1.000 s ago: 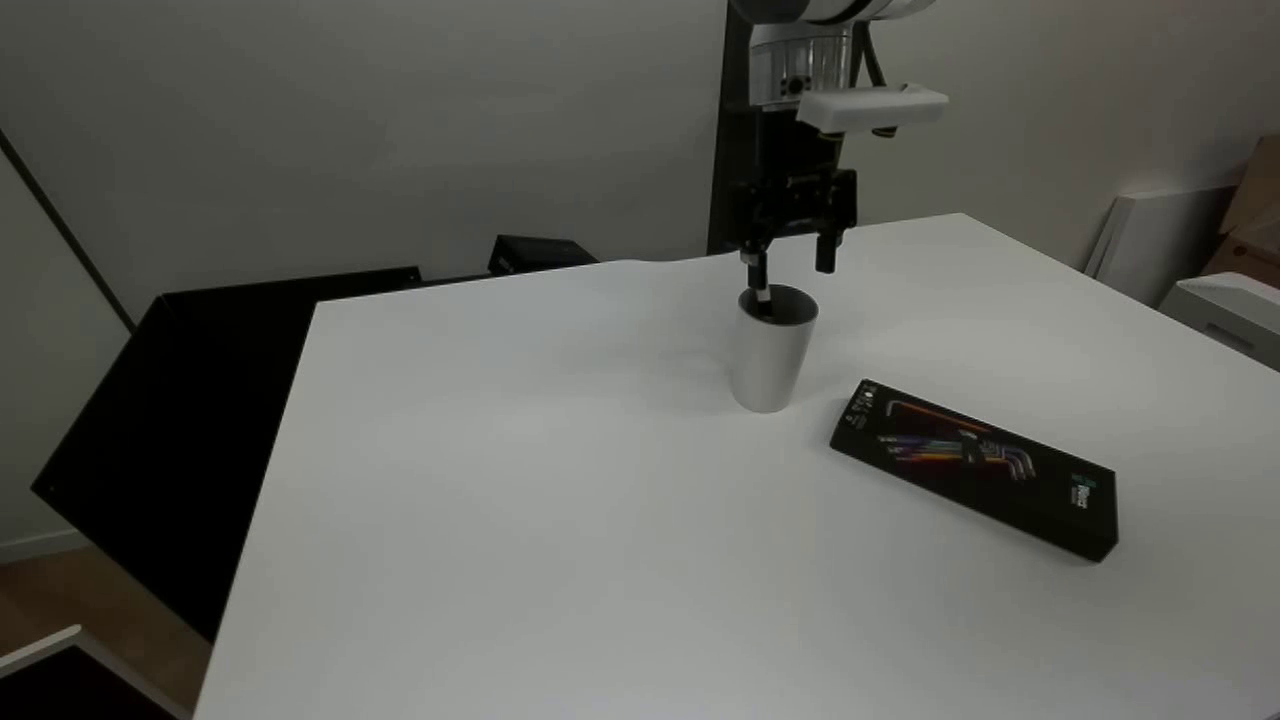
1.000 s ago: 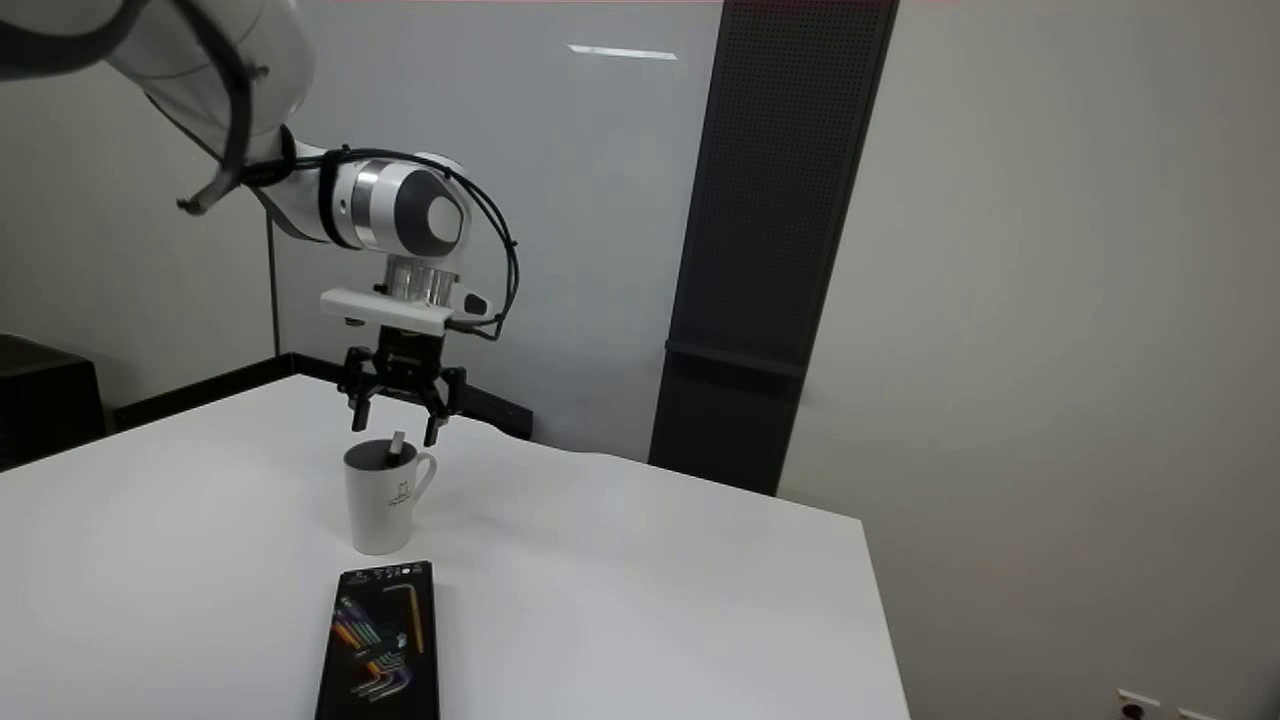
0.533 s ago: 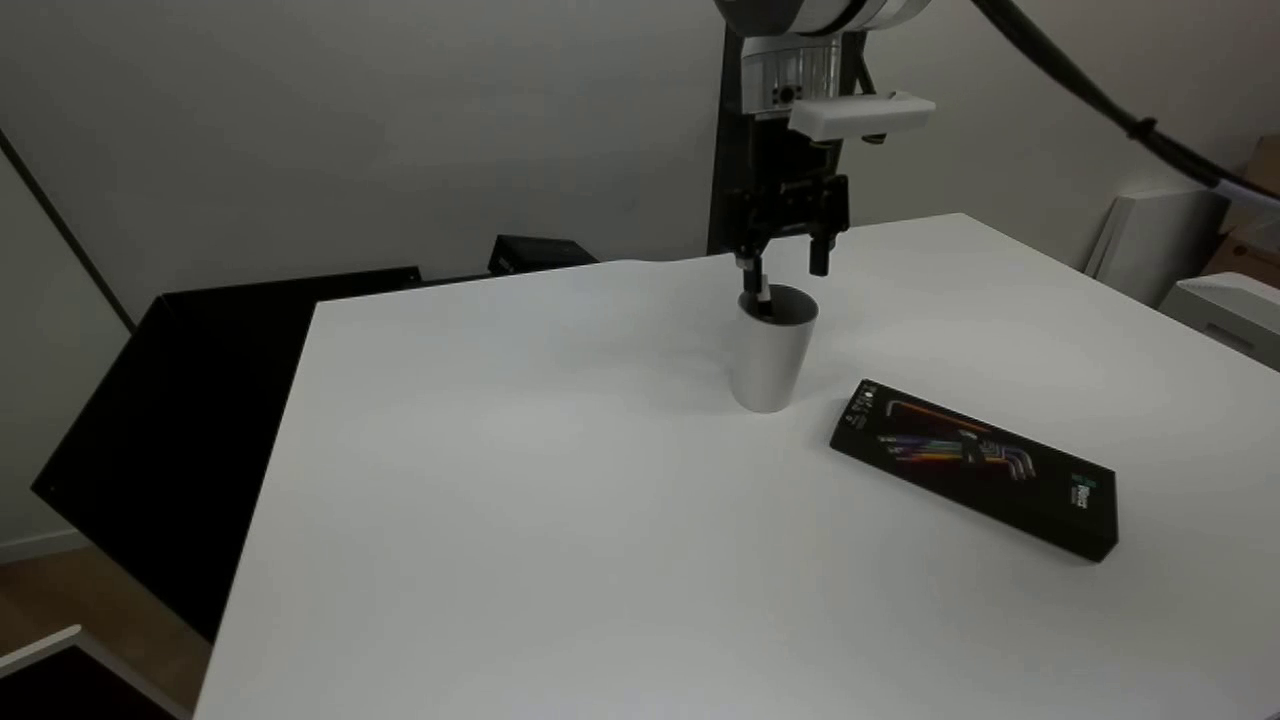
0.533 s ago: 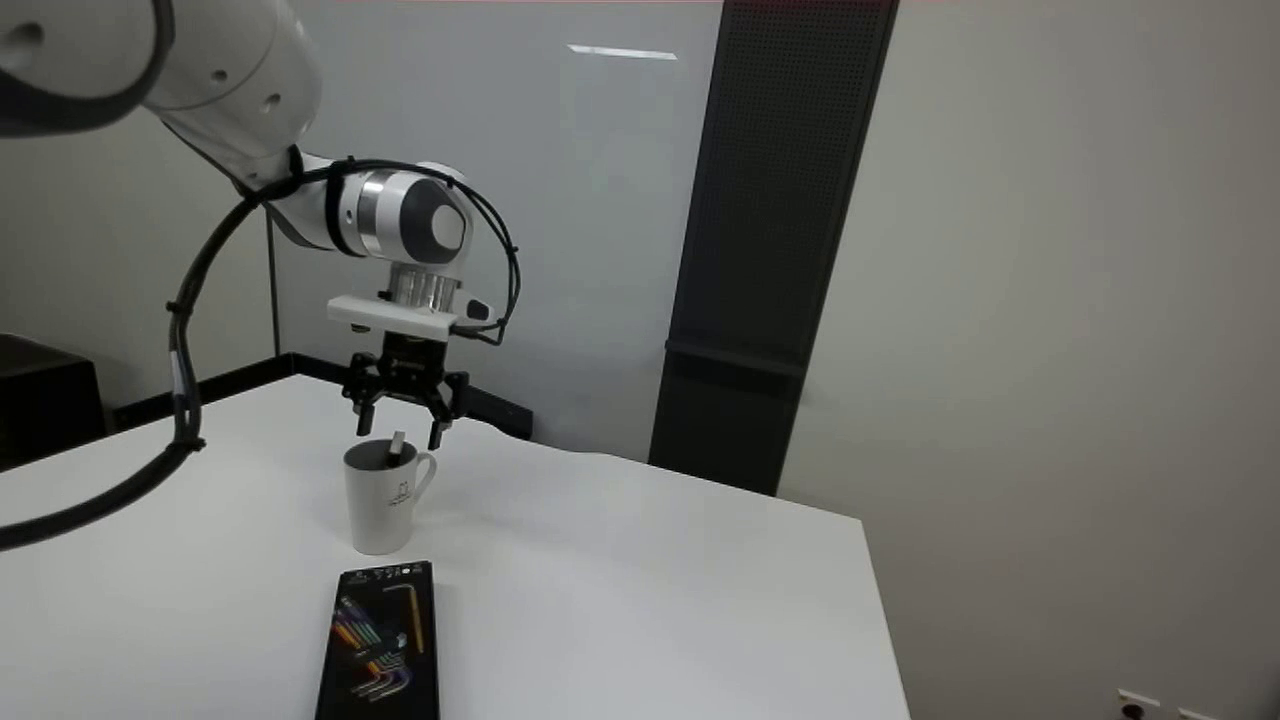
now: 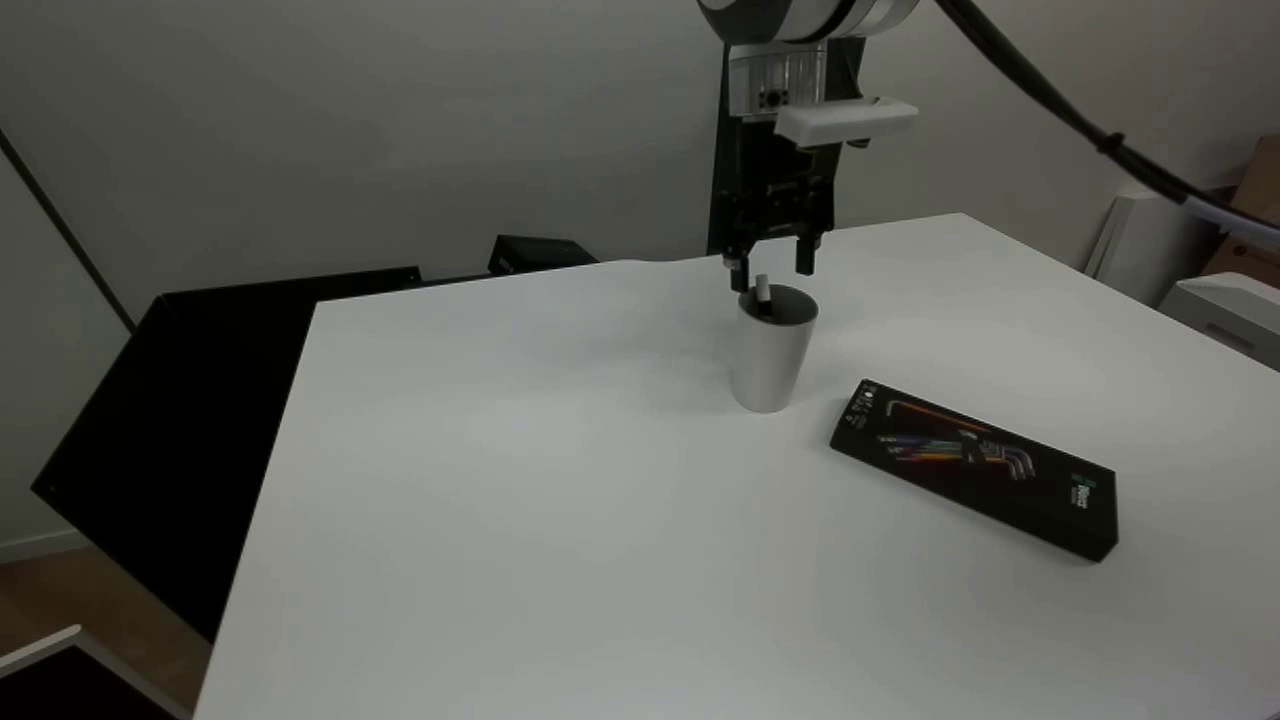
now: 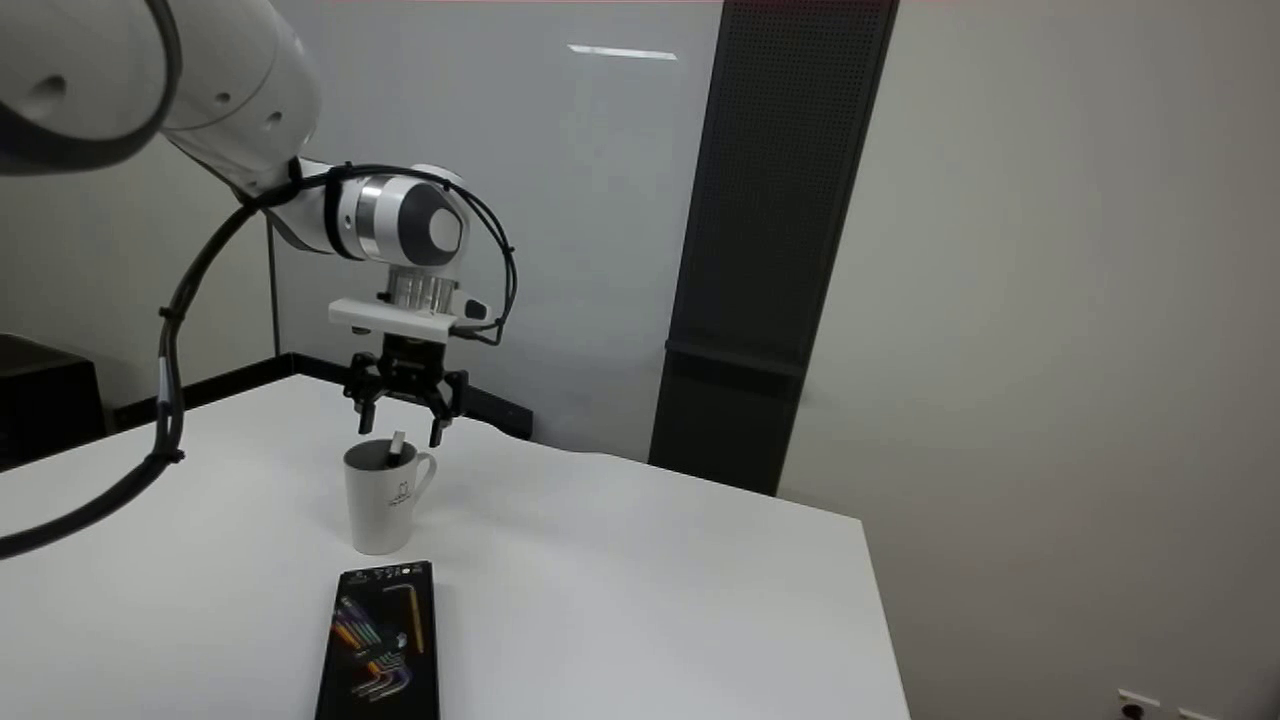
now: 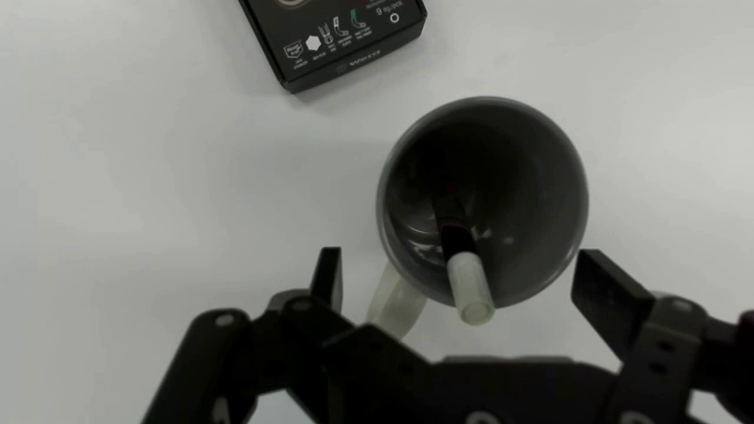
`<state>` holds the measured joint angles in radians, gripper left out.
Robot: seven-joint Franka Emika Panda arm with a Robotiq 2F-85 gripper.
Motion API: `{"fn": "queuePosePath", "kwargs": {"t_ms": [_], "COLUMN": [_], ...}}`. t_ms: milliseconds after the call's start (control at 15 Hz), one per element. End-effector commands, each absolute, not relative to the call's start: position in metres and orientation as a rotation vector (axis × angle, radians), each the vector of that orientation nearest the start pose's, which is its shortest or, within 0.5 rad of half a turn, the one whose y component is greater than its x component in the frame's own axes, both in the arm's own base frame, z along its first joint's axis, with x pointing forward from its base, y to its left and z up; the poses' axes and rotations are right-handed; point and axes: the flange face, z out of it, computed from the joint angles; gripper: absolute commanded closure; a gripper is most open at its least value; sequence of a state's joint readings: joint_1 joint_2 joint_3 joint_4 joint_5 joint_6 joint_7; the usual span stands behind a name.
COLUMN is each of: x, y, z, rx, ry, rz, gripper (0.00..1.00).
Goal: Take the pen out of the mug and place it on the table
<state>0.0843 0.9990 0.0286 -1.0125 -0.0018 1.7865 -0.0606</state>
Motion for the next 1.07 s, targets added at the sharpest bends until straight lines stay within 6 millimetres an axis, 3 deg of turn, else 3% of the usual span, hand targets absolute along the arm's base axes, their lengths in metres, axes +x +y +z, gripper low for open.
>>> {"fn": "queuePosePath", "kwargs": {"t_ms": [0, 67, 133, 200, 1000], "x": [0.7606, 0.7610, 0.7616, 0.7621, 0.7650], "y": [0.0802, 0.0805, 0.0803, 0.0800, 0.0804], "z": [0.2254, 0.2250, 0.2249, 0.2245, 0.2267], "rx": [-3.105, -3.105, -3.105, -3.104, -3.121], "ry": [-0.263, -0.263, -0.261, -0.258, -0.241], "rz": [0.323, 0.323, 0.322, 0.322, 0.323], "gripper": [0.00, 0.00, 0.07, 0.25, 0.97]}}
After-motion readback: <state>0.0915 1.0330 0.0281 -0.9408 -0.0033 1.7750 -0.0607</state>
